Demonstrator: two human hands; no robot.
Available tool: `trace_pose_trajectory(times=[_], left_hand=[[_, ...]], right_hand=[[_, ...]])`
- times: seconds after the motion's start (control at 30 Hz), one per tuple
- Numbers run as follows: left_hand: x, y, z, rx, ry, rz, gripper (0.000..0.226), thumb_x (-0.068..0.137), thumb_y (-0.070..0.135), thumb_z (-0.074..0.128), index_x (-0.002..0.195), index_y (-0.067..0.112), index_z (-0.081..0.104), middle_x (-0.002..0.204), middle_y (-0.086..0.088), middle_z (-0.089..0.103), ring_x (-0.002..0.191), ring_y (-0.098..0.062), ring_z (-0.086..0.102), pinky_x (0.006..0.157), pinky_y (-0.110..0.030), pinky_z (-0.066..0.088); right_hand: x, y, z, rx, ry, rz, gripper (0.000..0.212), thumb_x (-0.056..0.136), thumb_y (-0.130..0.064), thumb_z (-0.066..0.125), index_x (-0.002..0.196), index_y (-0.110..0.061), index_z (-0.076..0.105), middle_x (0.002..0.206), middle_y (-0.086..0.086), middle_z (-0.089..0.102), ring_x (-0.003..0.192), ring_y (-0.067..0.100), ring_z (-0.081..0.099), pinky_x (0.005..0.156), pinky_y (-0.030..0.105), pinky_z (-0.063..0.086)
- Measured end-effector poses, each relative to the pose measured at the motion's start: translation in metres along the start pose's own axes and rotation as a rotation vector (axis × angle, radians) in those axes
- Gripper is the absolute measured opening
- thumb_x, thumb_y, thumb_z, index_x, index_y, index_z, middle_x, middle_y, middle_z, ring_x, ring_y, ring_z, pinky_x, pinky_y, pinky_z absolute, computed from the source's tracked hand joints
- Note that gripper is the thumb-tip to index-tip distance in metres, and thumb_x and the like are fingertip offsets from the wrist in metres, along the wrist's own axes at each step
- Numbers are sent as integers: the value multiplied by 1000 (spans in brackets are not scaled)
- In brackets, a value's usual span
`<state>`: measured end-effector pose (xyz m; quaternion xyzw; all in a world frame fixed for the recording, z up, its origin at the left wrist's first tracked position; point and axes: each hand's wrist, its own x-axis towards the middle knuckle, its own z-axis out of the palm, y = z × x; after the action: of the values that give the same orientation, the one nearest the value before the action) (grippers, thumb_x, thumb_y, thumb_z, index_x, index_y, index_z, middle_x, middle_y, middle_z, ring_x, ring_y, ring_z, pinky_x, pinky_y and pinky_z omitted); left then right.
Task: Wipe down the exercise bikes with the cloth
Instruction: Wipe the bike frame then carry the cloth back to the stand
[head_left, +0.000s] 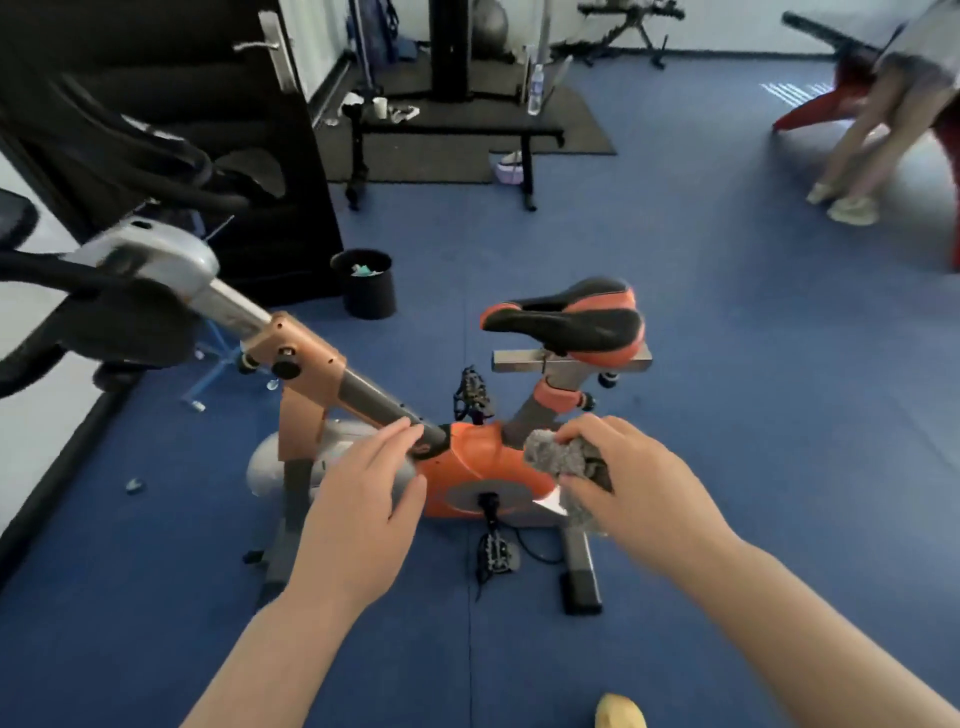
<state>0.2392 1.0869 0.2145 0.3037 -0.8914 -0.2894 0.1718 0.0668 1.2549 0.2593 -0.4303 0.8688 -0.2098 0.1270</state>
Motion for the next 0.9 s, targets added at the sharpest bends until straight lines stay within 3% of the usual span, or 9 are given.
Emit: trace_pose_trajectory(times=[0.13,0.37,0.6,0.9], left_hand=[[19,64,57,54,-35,55,45,93,22,52,138,23,46,144,9,44,134,-10,37,114,-32,28],[35,193,163,63,-33,46,46,93,23,50,139,23,45,144,6,45,134,-12,38,112,-31,28],[55,249,212,163,-93,9,46,93,26,49,139,26,43,146,8,43,134,-12,37,110,-32,30],[148,298,287,207,-146,8,43,93,28,51,136,21,49,144,6,46,135,-13,38,111,-31,28]], right_hand=[[-27,82,-41,-15,62,84,25,87,-32,60,108,-37,49,104,-17,53,85,16,57,70,34,50],[-63,229,-114,-92,74,147,22,89,-32,57,109,-34,49,105,-16,53,81,18,57,63,33,48],[-59,315,-158,-89,53,162,21,90,-31,56,109,-34,50,103,-13,54,80,19,58,62,35,50],[10,398,-179,-84,12,179,21,90,-33,55,111,-35,49,104,-14,53,80,17,58,60,30,48]])
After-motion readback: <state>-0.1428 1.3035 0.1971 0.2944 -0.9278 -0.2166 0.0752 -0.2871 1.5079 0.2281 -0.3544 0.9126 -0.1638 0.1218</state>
